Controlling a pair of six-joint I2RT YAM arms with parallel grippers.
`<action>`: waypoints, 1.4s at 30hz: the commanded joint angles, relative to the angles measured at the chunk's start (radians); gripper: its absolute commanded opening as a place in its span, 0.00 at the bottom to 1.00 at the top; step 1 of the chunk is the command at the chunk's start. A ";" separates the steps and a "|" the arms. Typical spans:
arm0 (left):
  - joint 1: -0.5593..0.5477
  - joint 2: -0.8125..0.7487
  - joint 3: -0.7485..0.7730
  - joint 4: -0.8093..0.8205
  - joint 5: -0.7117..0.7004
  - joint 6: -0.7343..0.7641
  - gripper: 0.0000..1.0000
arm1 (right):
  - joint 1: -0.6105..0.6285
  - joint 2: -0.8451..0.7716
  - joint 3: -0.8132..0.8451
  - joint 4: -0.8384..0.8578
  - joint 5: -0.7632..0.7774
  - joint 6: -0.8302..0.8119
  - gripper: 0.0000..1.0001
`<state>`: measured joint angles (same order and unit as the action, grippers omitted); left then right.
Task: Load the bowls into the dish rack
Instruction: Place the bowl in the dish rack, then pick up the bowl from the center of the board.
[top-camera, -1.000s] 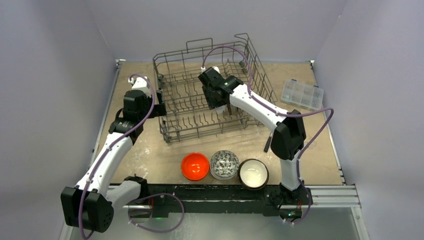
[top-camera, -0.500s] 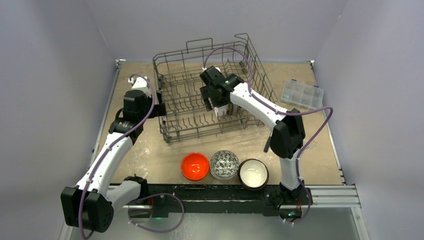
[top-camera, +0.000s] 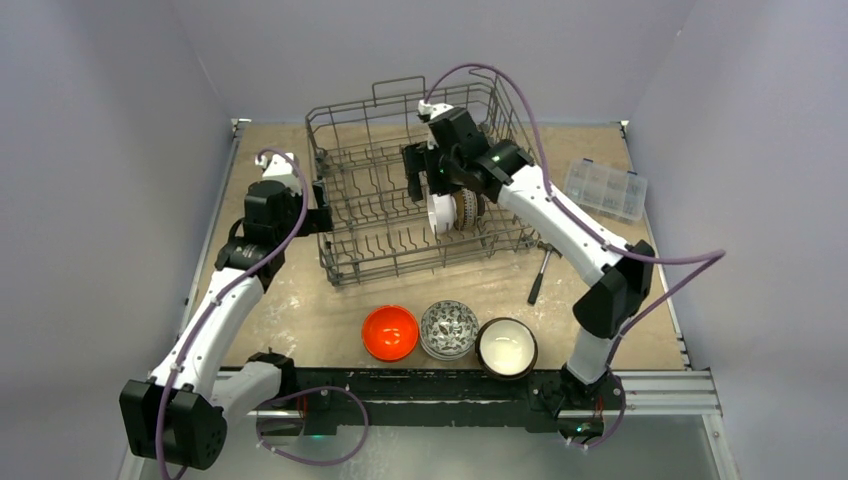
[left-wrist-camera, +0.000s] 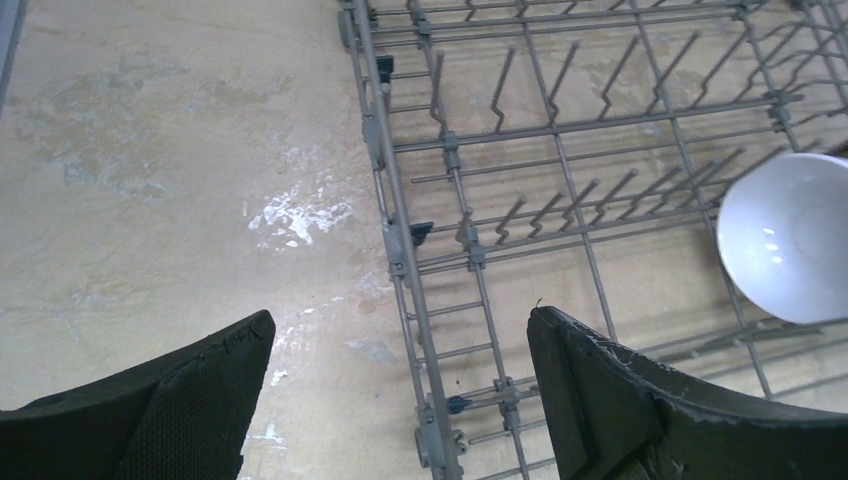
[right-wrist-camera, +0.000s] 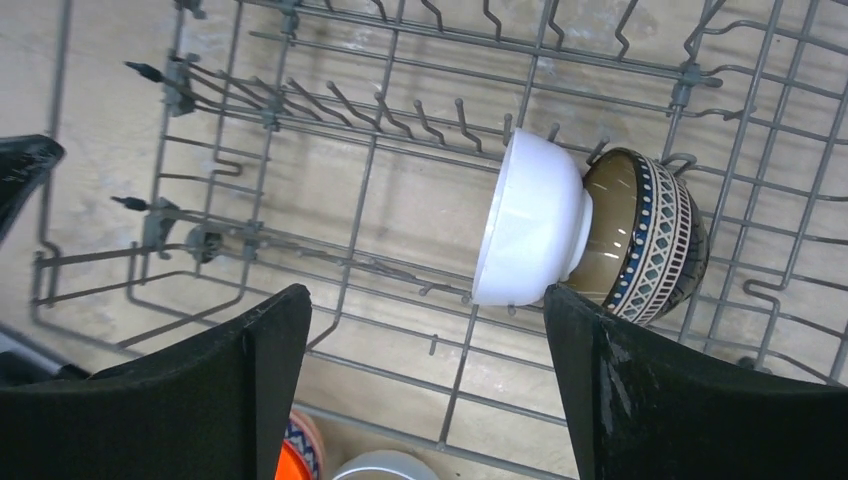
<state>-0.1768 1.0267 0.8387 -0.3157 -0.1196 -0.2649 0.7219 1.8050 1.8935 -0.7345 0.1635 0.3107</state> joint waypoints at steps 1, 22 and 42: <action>0.002 -0.063 0.040 0.022 0.101 -0.002 0.95 | -0.079 -0.121 -0.087 0.114 -0.200 -0.005 0.88; -0.742 -0.006 0.165 -0.018 0.178 -0.324 0.87 | -0.357 -0.445 -0.542 0.393 -0.679 0.100 0.89; -1.328 0.415 0.228 -0.120 -0.273 -0.319 0.67 | -0.416 -0.532 -0.695 0.402 -0.597 0.085 0.89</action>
<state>-1.4910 1.3861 1.0084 -0.4355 -0.3038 -0.5827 0.3313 1.2949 1.2182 -0.3447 -0.4427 0.4088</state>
